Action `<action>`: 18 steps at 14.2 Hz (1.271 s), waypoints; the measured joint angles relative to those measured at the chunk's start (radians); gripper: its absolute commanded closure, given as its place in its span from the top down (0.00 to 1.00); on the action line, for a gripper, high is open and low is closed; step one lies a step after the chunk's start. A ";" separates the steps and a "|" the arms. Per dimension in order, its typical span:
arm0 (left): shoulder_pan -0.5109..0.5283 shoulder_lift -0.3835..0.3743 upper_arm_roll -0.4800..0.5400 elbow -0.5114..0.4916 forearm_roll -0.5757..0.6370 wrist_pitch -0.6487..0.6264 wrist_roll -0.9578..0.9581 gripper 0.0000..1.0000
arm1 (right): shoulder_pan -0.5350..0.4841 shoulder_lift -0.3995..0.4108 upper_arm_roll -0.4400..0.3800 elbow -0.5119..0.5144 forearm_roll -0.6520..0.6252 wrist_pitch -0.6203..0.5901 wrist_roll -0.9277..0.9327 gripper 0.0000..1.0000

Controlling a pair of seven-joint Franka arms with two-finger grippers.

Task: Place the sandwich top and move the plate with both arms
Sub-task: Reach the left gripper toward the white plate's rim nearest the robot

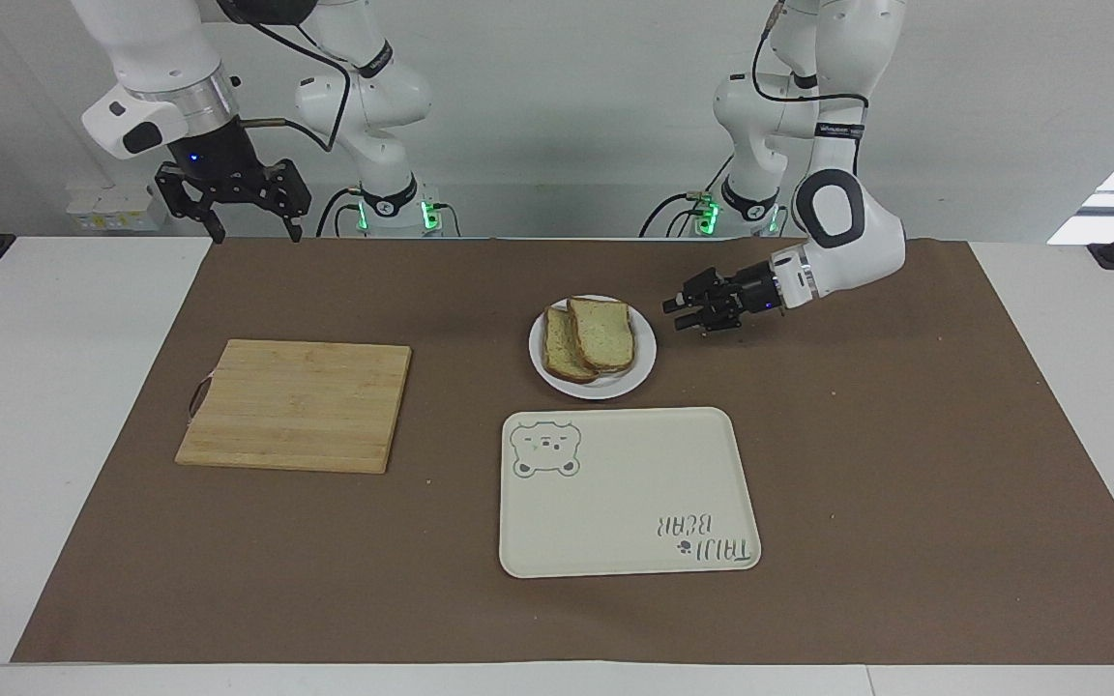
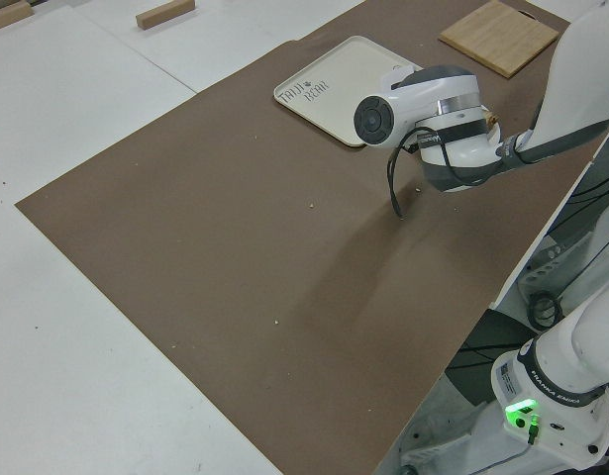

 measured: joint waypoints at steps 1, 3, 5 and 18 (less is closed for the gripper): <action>0.000 0.020 0.000 -0.006 -0.027 0.000 0.042 0.54 | 0.000 0.000 0.000 0.001 -0.008 0.000 -0.001 1.00; 0.000 0.060 0.000 -0.022 -0.082 0.000 0.116 0.54 | 0.000 0.000 0.000 0.003 -0.021 0.000 -0.017 1.00; 0.000 0.087 0.001 -0.039 -0.122 -0.003 0.156 0.54 | 0.000 0.000 0.000 0.005 -0.022 0.000 -0.024 1.00; -0.016 0.146 -0.001 -0.078 -0.226 -0.021 0.192 0.45 | 0.000 0.000 0.000 0.005 -0.022 0.000 -0.024 1.00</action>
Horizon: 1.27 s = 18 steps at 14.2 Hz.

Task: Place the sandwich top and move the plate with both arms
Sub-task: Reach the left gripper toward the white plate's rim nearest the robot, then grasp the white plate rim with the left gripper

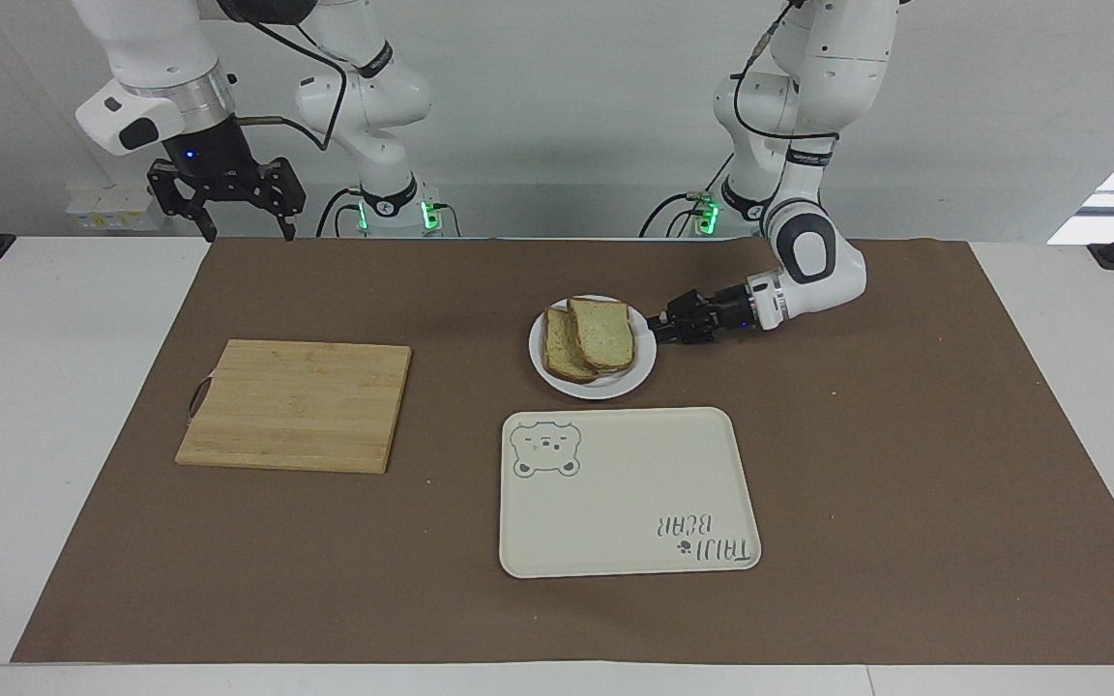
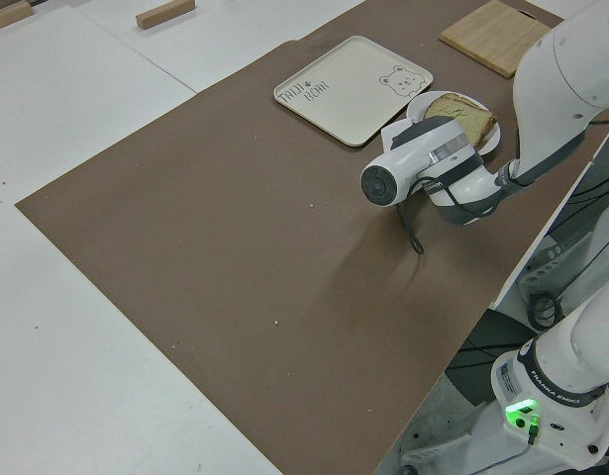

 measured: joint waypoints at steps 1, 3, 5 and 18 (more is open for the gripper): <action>-0.003 0.002 -0.001 0.000 -0.007 0.000 0.003 0.45 | 0.000 0.000 0.000 0.000 0.000 0.000 0.000 1.00; -0.031 0.004 -0.001 0.000 -0.027 0.001 0.004 0.44 | 0.000 0.000 0.000 0.000 0.000 0.000 0.000 1.00; -0.051 0.005 0.000 0.000 -0.037 0.006 0.004 0.44 | 0.000 0.000 0.000 0.000 0.000 0.000 0.000 1.00; -0.064 0.022 0.007 0.001 -0.040 0.019 0.006 0.00 | 0.000 0.000 0.000 0.000 0.000 0.000 0.000 1.00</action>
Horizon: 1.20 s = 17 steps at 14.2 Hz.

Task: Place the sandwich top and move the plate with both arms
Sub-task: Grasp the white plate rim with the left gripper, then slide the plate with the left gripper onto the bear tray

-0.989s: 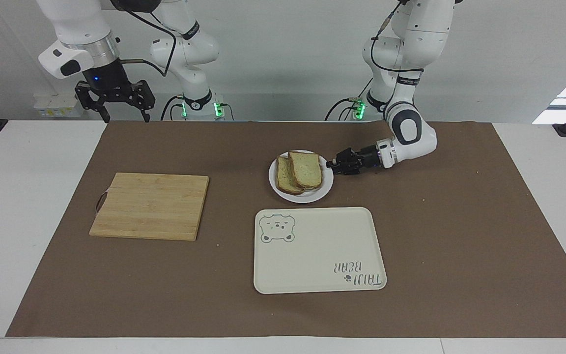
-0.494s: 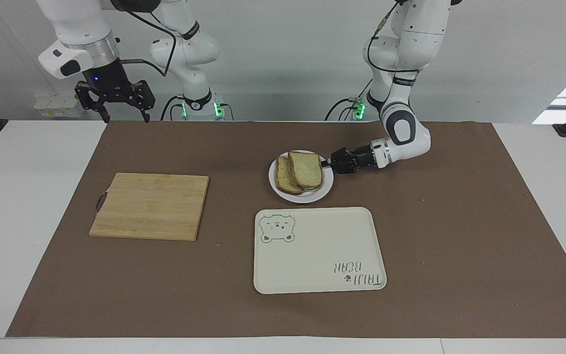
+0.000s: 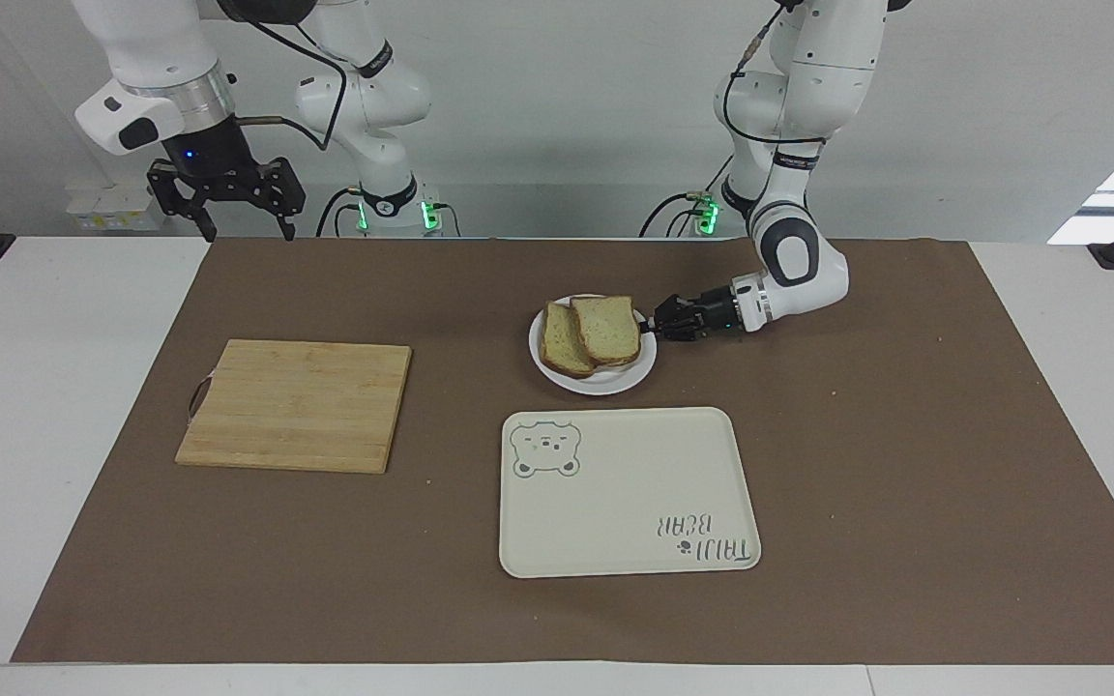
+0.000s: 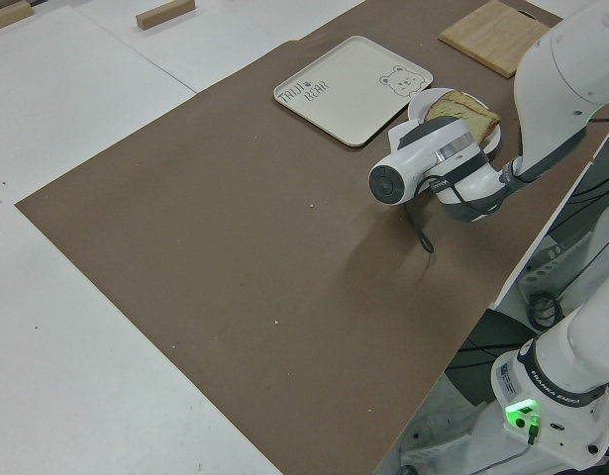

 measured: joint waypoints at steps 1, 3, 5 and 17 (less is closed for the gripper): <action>0.002 0.000 0.003 0.001 -0.002 -0.003 0.000 0.00 | 0.000 0.000 0.000 0.000 0.000 0.000 0.000 1.00; 0.021 0.000 0.010 0.007 -0.006 -0.022 0.000 0.00 | 0.000 0.000 0.000 0.000 0.000 0.000 0.000 1.00; 0.055 0.001 0.014 0.019 -0.006 -0.045 0.000 0.00 | 0.000 0.000 0.000 0.000 0.000 0.000 0.000 1.00; 0.177 0.106 0.022 0.444 0.284 -0.064 -0.345 0.00 | 0.000 0.000 0.000 0.000 0.000 0.000 0.000 1.00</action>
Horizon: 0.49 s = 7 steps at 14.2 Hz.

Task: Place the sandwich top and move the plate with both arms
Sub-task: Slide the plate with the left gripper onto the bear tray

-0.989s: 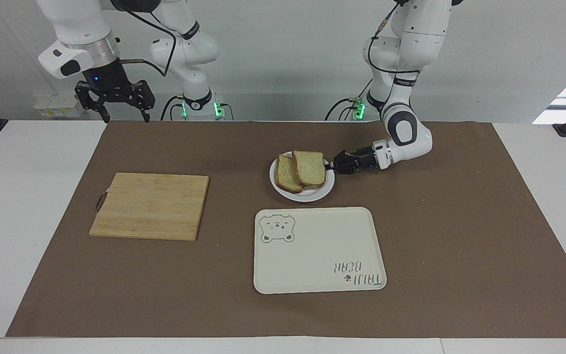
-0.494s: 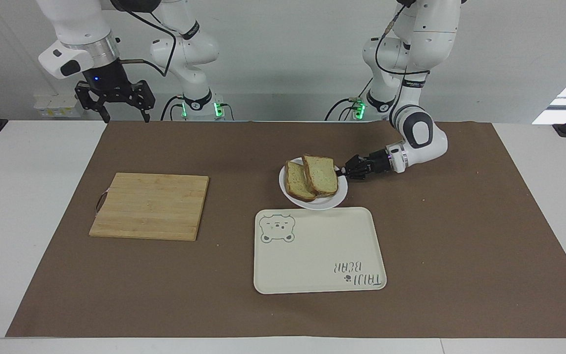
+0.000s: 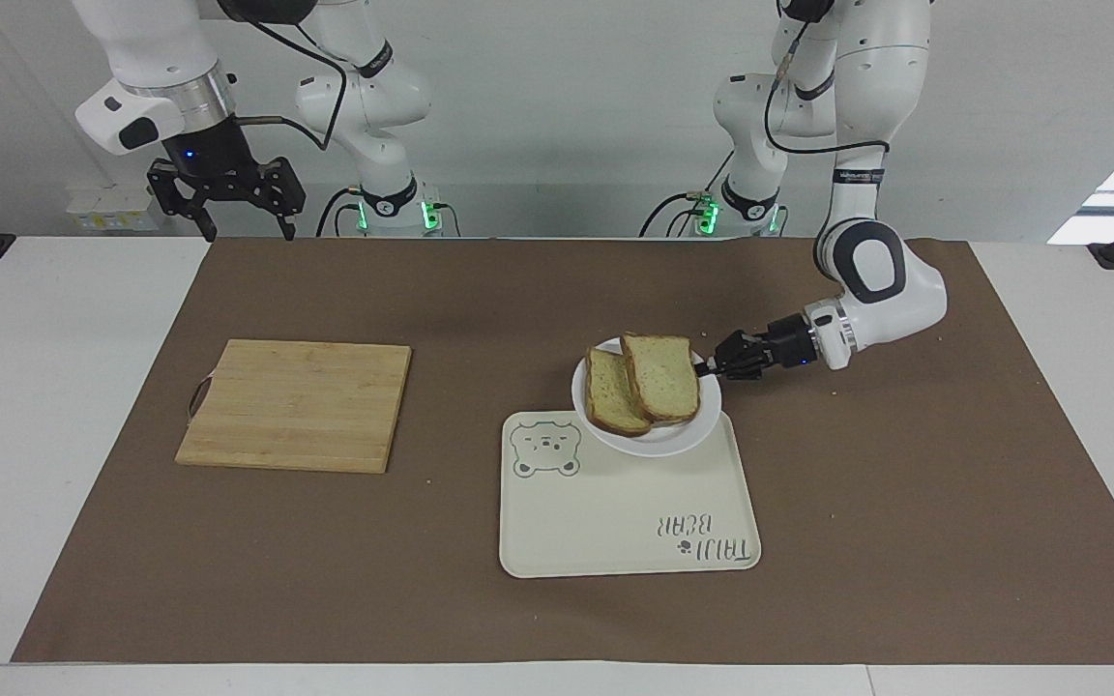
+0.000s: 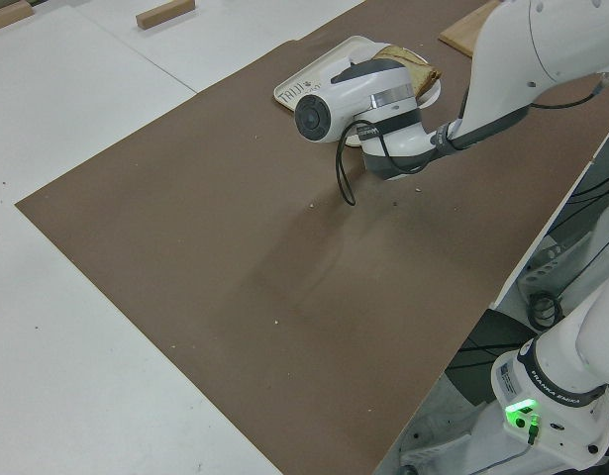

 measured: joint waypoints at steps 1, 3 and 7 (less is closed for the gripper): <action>0.009 0.033 0.000 0.056 0.023 -0.001 -0.026 0.00 | 0.000 0.000 0.000 0.000 0.000 0.000 0.000 1.00; 0.010 0.103 -0.008 0.160 0.048 -0.001 -0.068 0.00 | 0.000 0.000 0.000 0.000 0.000 0.000 0.000 1.00; 0.008 0.220 -0.032 0.333 0.074 0.001 -0.132 0.00 | 0.000 0.000 0.000 0.000 0.000 0.000 0.000 1.00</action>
